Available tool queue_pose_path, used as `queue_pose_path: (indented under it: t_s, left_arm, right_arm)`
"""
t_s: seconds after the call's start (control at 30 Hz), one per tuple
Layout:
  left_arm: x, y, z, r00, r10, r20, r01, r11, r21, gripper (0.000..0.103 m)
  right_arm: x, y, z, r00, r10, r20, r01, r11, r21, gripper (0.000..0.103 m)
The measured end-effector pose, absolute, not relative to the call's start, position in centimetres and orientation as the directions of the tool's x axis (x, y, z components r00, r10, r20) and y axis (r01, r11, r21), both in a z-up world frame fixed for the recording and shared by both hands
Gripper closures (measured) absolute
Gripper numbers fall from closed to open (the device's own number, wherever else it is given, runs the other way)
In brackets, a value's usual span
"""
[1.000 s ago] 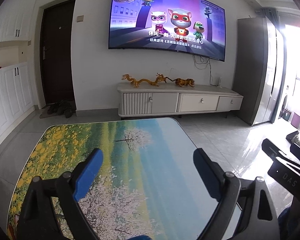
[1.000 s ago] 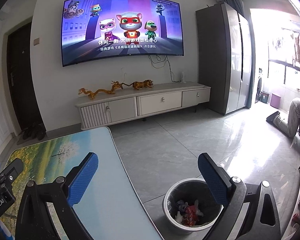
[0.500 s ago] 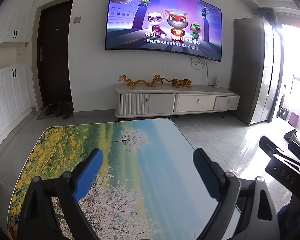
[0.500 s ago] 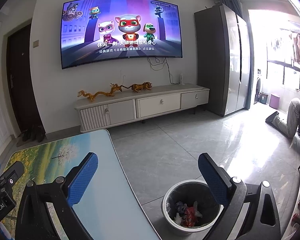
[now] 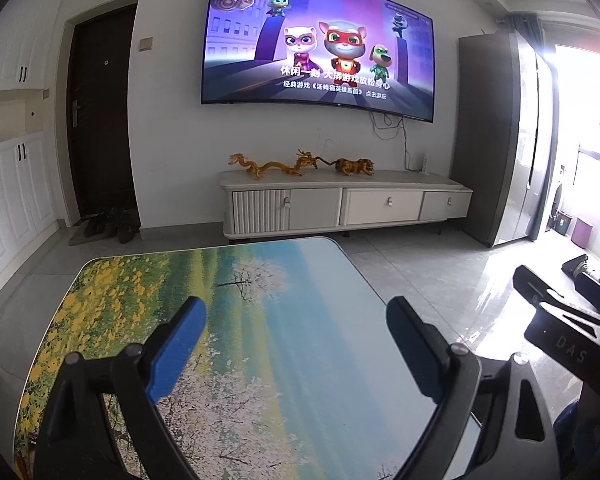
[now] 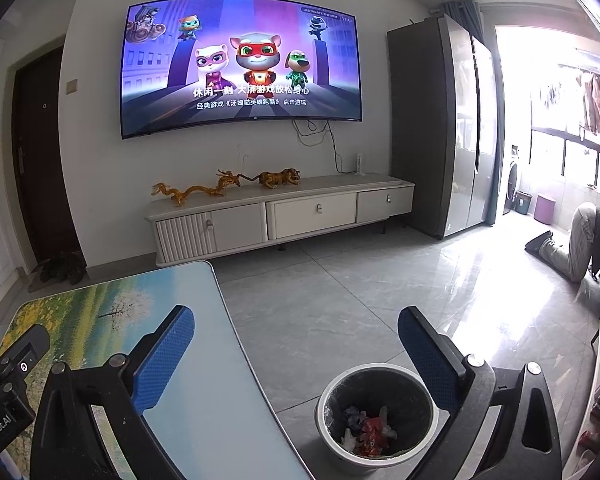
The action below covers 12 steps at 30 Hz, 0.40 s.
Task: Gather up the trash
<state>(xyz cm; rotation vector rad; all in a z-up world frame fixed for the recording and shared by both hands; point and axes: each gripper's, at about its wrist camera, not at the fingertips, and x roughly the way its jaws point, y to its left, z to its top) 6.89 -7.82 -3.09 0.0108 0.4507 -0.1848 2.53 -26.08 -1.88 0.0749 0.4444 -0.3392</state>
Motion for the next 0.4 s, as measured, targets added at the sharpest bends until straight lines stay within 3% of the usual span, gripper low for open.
queue_pose_path:
  t_s: [0.4]
  left_arm:
    - [6.85, -8.44, -3.08, 0.868, -0.180, -0.463, 0.193, 0.981, -0.020, 0.011]
  right_arm:
    - [2.59, -26.38, -1.87, 0.847, -0.306, -0.435, 0.342, 0.940, 0.005, 0.000]
